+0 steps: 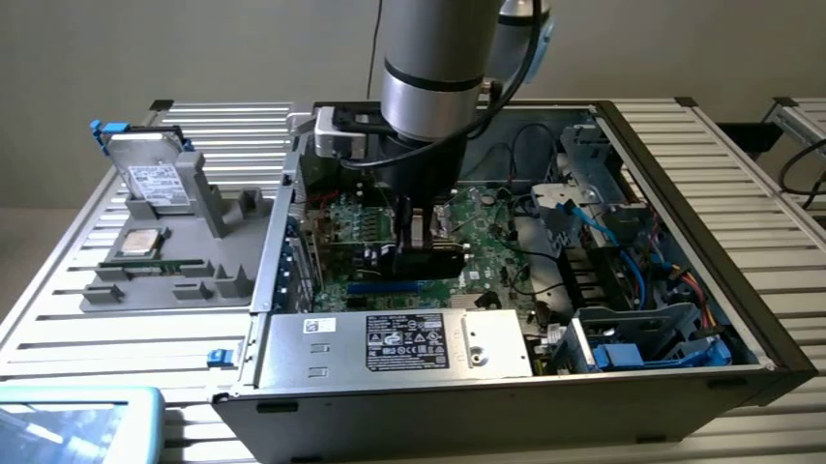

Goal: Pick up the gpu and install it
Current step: 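Insert the gpu into the slot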

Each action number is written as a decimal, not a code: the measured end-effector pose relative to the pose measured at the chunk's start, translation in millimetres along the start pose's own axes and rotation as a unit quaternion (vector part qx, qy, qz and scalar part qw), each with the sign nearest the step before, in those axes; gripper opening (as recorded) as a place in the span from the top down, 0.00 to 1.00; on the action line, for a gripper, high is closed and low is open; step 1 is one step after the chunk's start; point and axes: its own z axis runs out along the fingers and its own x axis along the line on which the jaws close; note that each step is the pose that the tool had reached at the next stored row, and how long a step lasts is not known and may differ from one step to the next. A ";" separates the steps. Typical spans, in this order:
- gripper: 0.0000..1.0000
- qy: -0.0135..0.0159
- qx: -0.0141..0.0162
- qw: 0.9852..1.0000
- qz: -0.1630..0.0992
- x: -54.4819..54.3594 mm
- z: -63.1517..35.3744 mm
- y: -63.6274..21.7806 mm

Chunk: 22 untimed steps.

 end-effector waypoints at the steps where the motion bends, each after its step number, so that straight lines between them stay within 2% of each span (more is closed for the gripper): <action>1: 0.72 0.000 0.000 1.000 0.000 0.0 1.2 -0.1; 3: 0.72 0.000 0.002 1.000 0.000 0.0 3.3 0.2; 5: 0.72 0.000 0.002 1.000 0.000 -0.1 5.4 0.7; 14: 0.72 0.000 0.001 1.000 0.000 -1.8 9.2 5.1; 22: 0.72 0.000 0.001 1.000 0.000 -3.4 9.6 5.5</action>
